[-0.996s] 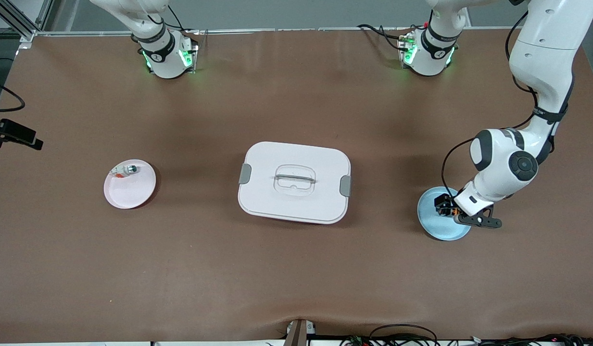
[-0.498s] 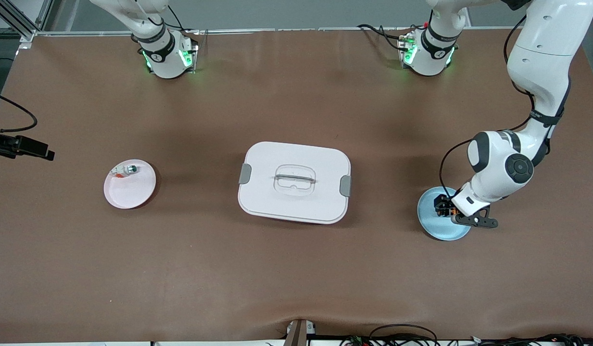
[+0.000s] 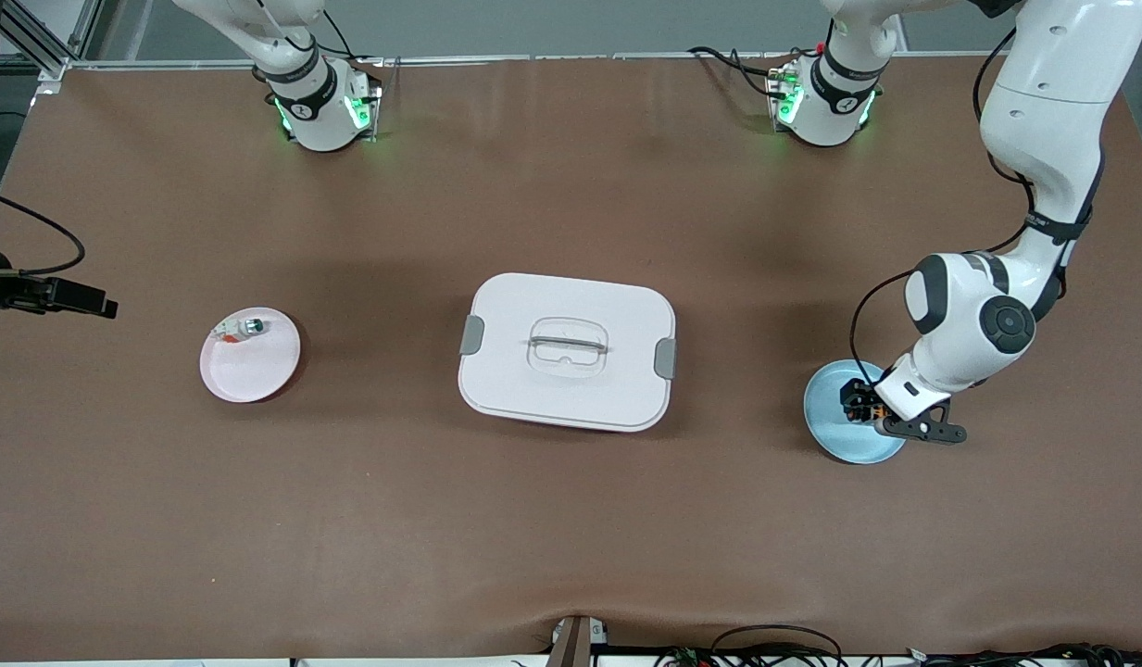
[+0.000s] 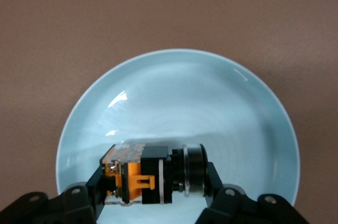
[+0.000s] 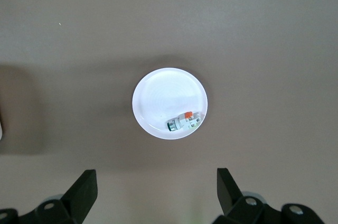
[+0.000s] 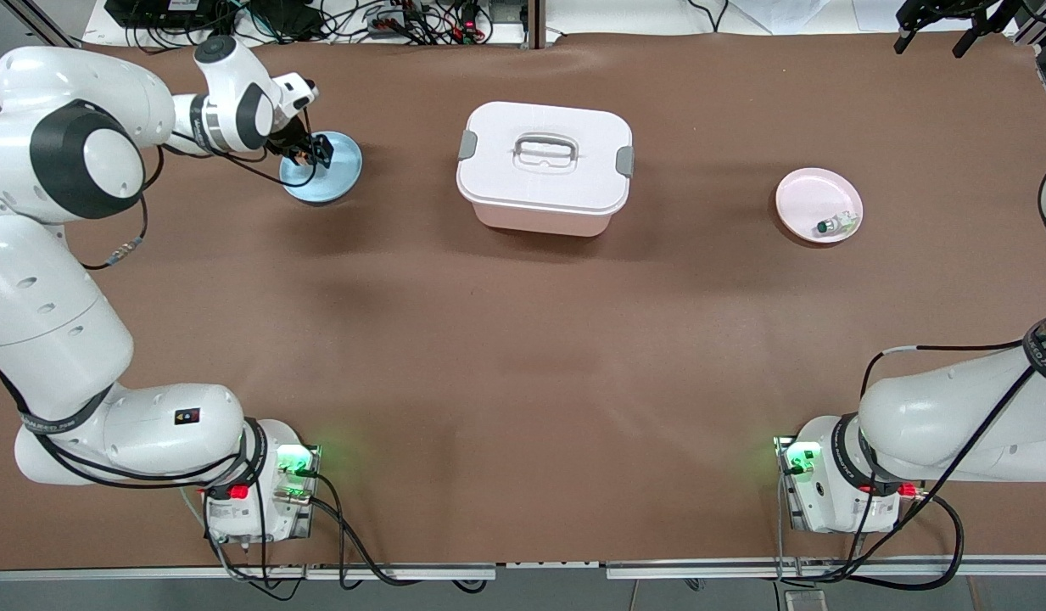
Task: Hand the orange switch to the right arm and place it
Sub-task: 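Lower the left gripper and grasp the black-orange switch, then lift the switch with the left gripper while the right gripper reaches over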
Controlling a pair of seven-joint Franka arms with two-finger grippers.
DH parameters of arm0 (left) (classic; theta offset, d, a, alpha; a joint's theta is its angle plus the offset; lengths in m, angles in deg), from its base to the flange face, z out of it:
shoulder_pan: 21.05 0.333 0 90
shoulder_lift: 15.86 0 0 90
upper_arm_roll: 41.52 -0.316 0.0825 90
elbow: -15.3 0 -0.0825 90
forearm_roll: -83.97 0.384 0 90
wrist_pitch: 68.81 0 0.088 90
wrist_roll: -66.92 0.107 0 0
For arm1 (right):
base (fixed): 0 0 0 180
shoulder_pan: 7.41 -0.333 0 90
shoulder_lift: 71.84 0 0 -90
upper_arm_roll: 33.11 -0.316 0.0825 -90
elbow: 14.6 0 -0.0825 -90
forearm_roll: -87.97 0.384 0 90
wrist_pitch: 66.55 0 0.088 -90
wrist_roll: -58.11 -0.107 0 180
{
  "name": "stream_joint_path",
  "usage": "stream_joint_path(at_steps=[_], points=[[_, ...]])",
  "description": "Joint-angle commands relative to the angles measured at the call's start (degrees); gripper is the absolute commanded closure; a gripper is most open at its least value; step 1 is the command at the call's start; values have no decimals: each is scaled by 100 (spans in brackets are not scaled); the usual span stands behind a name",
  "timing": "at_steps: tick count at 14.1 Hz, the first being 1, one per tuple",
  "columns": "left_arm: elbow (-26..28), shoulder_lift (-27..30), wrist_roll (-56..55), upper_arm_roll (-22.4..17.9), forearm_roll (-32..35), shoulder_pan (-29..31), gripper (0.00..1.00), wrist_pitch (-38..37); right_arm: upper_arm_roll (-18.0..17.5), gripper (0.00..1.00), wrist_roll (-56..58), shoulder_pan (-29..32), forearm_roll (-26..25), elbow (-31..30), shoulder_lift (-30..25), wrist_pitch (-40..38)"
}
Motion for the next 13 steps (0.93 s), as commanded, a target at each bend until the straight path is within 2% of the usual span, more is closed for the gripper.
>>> stream_joint_path(at_steps=[1, 4, 8, 13], points=[[20, 588, -277, 80, 78, -33, 100, -581, -59, 0, -5, 39, 1, 90, -2, -65], [-287, 923, -874, 430, 69, -34, 100, -1415, -59, 0, -5, 82, 53, 90, 6, -65], [-1025, 1056, -2129, 1089, 69, -34, 100, -2620, -68, 0, -57, 30, 98, 90, 15, -66], [-1580, 994, -4518, 2169, 8, -86, 100, -2895, -77, 0, -48, -5, 545, 38, 15, -83]])
